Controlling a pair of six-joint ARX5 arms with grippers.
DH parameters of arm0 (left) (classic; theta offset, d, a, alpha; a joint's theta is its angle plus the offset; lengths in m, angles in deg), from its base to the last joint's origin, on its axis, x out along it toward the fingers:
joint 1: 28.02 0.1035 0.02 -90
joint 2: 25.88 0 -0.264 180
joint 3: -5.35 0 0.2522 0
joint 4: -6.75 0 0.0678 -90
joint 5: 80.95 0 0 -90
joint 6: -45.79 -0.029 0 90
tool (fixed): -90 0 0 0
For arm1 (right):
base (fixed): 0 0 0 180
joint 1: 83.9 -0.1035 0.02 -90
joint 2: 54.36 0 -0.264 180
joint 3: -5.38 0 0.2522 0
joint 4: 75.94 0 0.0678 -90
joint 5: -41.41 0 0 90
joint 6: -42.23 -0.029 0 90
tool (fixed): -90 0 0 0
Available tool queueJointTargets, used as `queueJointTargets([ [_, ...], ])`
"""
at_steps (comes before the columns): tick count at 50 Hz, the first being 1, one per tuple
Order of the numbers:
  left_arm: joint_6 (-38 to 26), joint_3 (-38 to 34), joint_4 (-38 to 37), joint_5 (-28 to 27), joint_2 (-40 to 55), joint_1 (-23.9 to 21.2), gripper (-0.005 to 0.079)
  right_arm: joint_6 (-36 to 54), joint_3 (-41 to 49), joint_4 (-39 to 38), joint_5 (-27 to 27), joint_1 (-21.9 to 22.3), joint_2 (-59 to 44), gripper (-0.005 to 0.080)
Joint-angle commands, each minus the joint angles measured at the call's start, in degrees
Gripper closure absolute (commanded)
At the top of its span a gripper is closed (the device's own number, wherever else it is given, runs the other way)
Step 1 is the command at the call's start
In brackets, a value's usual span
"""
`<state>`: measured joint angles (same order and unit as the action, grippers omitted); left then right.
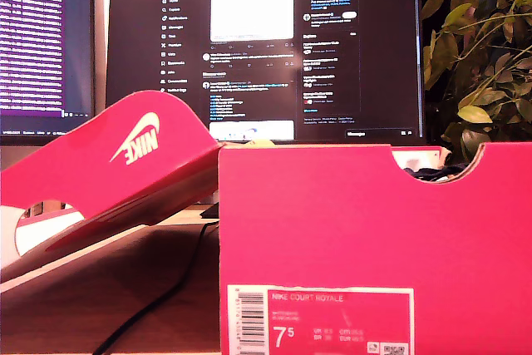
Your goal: Close the red shoebox by pushing the lid with your left arm and holding the box in place with your right arm
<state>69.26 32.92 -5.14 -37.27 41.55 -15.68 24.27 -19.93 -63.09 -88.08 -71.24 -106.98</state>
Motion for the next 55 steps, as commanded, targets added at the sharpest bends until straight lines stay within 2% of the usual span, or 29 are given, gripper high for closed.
queueJointTargets([
  [1, -1.0, 1.2, 1.3, -0.5, 2.1, -1.0, 0.0761, 0.3, -0.6, -0.6, -0.8, -0.3, -0.8, 0.0764],
  [11, -1.0, 2.8, 3.0, -1.8, 7.9, -4.1, 0.0761, 0.3, -0.6, -0.6, -2.6, -1.0, -2.8, 0.0764],
  [22, -1.2, 4.6, 2.9, -4.8, 11.5, -6.6, 0.0762, -0.1, -0.6, -2.1, -2.7, -6.2, -4.5, 0.0764],
  [33, -1.3, 6.3, 3.3, -7.0, 11.6, -7.1, 0.0761, -0.3, -0.6, -3.6, -2.3, -10.7, -6.2, 0.0764],
  [44, -0.9, 7.3, 3.2, -14.0, 11.5, -7.1, 0.0761, -0.3, -0.6, -4.0, -2.3, -11.1, -6.3, 0.0764],
  [55, -0.3, 7.3, 2.4, -16.3, 8.9, -6.3, 0.0761, 0.0, -0.6, -4.0, -2.3, -11.1, -6.4, 0.0764],
])
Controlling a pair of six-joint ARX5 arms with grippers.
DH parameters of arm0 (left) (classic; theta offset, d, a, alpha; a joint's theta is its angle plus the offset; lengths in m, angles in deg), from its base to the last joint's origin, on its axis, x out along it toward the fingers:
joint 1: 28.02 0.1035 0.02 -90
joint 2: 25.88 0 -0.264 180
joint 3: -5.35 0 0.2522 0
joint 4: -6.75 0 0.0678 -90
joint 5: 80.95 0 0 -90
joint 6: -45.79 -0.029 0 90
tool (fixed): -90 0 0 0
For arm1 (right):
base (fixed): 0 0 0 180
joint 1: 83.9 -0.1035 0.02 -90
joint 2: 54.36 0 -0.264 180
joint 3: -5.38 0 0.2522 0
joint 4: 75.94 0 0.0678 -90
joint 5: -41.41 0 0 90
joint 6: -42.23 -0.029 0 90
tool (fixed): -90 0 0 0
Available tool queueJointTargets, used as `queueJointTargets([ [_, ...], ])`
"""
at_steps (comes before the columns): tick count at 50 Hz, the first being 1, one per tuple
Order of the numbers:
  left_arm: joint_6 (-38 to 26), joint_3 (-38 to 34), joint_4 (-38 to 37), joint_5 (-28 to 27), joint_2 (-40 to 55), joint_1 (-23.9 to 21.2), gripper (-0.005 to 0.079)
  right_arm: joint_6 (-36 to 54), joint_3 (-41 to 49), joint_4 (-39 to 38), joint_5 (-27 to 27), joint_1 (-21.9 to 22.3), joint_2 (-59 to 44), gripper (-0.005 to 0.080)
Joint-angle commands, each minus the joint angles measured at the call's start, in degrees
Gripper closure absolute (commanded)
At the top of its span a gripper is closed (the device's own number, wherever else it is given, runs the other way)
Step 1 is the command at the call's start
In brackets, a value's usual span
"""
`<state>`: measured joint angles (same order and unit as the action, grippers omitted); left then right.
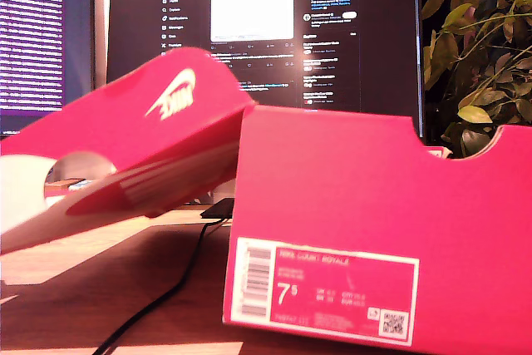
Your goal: Close the red shoebox by pushing the lid with your left arm and holding the box in place with your right arm
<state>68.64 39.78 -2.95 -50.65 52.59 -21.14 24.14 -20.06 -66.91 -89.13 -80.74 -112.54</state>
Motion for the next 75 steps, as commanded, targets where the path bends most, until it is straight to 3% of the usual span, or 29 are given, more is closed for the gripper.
queueJointTargets([
  [1, 0.4, 0.5, 0.2, -3.0, -2.6, -0.7, 0.0761, 0.2, -0.5, -0.2, -1.3, -1.6, -0.8, 0.0764],
  [13, 2.7, 1.1, 0.2, -4.0, -7.8, 1.3, 0.0761, 1.2, -0.5, 0.2, -1.3, -1.6, -0.8, 0.0764],
  [43, 11.1, 8.5, 0.3, -6.9, -17.9, 1.0, 0.0761, 2.9, -0.5, 0.7, -1.0, -1.6, -0.8, 0.0764],
  [55, 15.9, 11.0, 1.0, -5.2, -22.3, -2.3, 0.0761, 2.9, -0.5, 0.7, -1.2, -1.7, -0.8, 0.0764],
  [75, 22.8, 14.6, 6.6, 6.5, -24.2, -12.4, 0.0761, 3.1, -0.5, -0.2, -1.3, -3.6, -0.8, 0.0764],
])
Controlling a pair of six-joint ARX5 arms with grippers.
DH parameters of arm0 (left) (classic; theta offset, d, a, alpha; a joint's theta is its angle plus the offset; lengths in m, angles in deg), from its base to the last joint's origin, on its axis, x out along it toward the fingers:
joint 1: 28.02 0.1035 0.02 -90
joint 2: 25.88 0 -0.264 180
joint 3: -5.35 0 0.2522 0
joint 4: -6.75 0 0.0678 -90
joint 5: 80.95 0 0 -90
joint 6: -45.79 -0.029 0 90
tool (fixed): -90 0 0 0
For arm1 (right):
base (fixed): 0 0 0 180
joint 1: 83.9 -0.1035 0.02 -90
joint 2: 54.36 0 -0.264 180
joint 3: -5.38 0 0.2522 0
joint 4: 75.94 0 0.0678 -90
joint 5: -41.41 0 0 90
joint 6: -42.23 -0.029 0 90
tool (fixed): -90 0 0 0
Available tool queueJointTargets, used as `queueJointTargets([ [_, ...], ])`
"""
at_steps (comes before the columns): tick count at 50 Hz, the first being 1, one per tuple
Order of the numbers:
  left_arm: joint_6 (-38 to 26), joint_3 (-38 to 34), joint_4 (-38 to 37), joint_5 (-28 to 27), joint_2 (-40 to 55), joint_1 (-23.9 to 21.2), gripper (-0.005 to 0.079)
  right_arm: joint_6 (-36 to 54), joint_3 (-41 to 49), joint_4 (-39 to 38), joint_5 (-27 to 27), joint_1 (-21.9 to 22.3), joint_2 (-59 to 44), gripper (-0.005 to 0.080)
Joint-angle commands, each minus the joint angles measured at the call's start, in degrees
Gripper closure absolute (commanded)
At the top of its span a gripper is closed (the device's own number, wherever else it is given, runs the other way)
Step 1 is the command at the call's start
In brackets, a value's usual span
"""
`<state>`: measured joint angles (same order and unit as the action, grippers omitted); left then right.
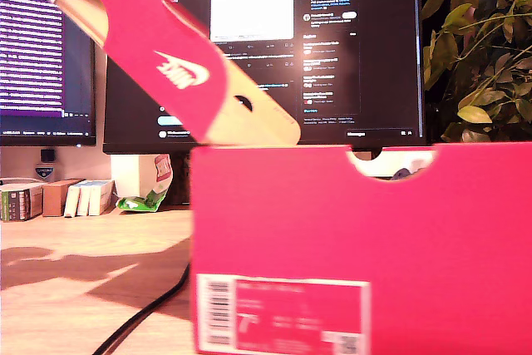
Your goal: Close the red shoebox by pushing the lid with your left arm and holding the box in place with your right arm
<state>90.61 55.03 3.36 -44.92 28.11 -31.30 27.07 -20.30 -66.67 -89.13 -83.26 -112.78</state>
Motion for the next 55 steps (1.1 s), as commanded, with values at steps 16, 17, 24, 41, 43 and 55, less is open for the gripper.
queueJointTargets([
  [16, 8.9, -0.6, 9.7, 16.3, 0.3, -14.9, 0.0761, 0.1, -0.2, -0.4, -1.3, -1.1, -0.6, 0.0764],
  [17, 9.1, -0.6, 10.2, 17.4, 0.3, -15.7, 0.0761, 0.1, -0.2, -0.4, -1.3, -1.1, -0.6, 0.0764],
  [24, 10.5, -0.6, 14.3, 24.7, 0.3, -21.6, 0.0762, 0.2, -0.2, -0.4, -1.3, -1.1, -0.6, 0.0764],
  [41, 11.2, -0.6, 24.7, 31.9, 0.4, -32.8, 0.0762, 0.1, -0.2, -0.4, -1.3, -1.1, -0.6, 0.0764],
  [43, 11.8, -0.6, 25.0, 31.9, 0.4, -33.6, 0.0762, 0.1, -0.2, -0.4, -1.3, -1.1, -0.6, 0.0764],
  [55, 12.7, -0.6, 25.8, 31.2, 0.5, -36.6, 0.0762, 0.2, -0.2, -0.5, -1.3, -1.1, -0.6, 0.0764],
])
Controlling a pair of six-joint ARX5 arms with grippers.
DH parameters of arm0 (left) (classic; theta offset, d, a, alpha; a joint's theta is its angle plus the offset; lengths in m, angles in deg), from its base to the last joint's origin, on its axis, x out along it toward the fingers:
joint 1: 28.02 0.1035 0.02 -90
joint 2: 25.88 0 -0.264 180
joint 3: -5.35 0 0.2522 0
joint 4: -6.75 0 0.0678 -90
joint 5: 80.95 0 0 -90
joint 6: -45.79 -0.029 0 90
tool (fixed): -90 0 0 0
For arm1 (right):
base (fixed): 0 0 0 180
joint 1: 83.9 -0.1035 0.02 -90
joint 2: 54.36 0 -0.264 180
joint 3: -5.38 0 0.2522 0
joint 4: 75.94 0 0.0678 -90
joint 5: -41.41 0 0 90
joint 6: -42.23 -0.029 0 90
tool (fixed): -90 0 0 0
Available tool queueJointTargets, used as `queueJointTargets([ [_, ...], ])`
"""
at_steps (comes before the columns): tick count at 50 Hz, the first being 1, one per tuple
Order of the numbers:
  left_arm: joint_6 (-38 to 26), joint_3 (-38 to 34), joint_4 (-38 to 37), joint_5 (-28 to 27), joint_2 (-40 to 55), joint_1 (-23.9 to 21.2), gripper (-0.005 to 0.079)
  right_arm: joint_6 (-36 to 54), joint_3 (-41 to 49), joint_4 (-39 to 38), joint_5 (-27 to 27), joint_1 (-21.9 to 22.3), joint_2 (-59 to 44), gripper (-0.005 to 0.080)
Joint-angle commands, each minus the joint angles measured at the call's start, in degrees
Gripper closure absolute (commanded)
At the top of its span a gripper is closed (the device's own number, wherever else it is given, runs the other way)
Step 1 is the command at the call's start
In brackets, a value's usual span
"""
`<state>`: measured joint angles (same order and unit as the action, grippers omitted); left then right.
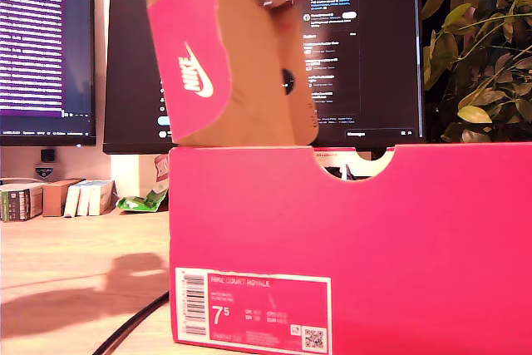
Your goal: Close the red shoebox by pushing the lid with your left arm and holding the box in place with your right arm
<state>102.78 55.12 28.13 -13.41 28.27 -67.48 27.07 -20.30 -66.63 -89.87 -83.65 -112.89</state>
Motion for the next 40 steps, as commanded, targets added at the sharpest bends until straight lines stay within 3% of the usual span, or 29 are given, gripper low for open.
queueJointTargets([
  [1, 0.5, -0.7, 1.2, -0.5, 0.4, -0.6, 0.0762, 0.2, -0.2, -0.5, -0.6, -0.7, -0.5, 0.0764],
  [18, 7.2, -0.6, 7.4, -3.9, 4.9, -4.2, 0.0762, 0.2, -0.2, -1.3, -0.5, -0.7, -0.5, 0.0764],
  [27, 7.3, -0.6, 12.1, -6.4, 8.8, -5.0, 0.0762, 0.1, -0.2, -1.5, -0.5, -0.7, -0.5, 0.0764],
  [33, 1.1, -0.1, 17.2, -6.7, 8.5, -4.2, 0.0762, 0.2, -0.2, -1.5, -0.5, -0.7, -0.5, 0.0764],
  [37, -4.4, 0.2, 16.3, -6.0, 6.8, -1.8, 0.0762, 1.6, -0.2, -1.6, 0.9, -0.2, -0.5, 0.0764],
  [40, -10.1, 0.3, 13.4, -5.2, 5.2, 0.8, 0.0762, 3.4, -0.5, -1.5, 5.0, 0.7, -0.5, 0.0764],
])
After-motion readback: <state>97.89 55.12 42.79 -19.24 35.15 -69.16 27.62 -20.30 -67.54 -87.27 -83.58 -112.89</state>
